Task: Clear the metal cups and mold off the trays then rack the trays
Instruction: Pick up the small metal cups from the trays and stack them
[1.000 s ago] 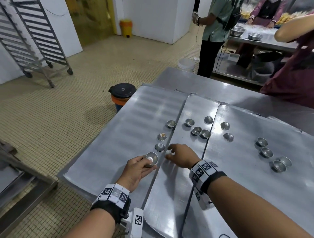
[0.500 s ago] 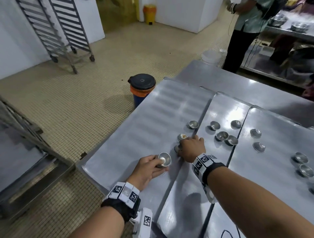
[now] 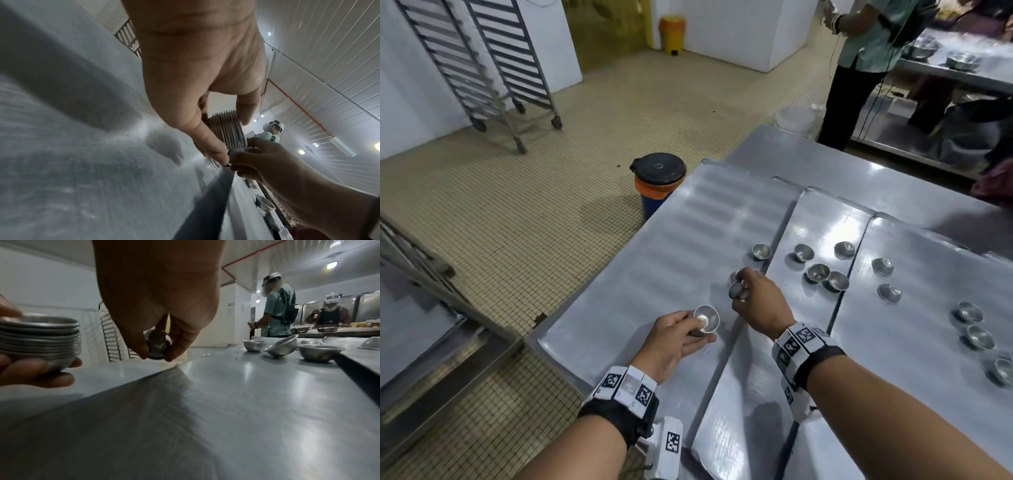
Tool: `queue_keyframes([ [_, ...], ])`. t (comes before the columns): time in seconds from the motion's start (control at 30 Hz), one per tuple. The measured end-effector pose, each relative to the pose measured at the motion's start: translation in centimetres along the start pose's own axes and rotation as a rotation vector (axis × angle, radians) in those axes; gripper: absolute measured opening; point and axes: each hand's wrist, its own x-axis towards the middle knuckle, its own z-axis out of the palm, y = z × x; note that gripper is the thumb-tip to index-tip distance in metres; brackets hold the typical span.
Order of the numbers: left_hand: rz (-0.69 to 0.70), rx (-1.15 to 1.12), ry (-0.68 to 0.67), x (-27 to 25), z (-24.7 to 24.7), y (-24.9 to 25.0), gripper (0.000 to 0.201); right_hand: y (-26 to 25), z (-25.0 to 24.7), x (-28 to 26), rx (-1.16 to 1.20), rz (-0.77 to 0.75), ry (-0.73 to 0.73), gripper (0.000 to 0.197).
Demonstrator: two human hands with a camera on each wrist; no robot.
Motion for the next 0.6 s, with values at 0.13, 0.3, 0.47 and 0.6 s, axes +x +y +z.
queue_keyframes([
  [0.13,0.008,-0.011,-0.021,-0.4,0.6,0.1,0.02,1.5,-0.5,-2.2,-0.028,0.068,0.068,0.012],
  [0.3,0.007,-0.005,-0.049,-0.9,1.7,-0.3,0.018,3.4,-0.8,-4.9,-0.12,0.138,0.018,0.028],
  [0.47,0.002,-0.006,-0.062,-1.6,2.4,-0.9,0.018,3.4,-1.4,-6.4,-0.131,0.142,-0.028,0.024],
  [0.6,-0.005,-0.012,-0.057,-2.0,2.3,-1.2,0.017,3.7,-1.5,-7.2,-0.082,0.152,-0.03,0.042],
])
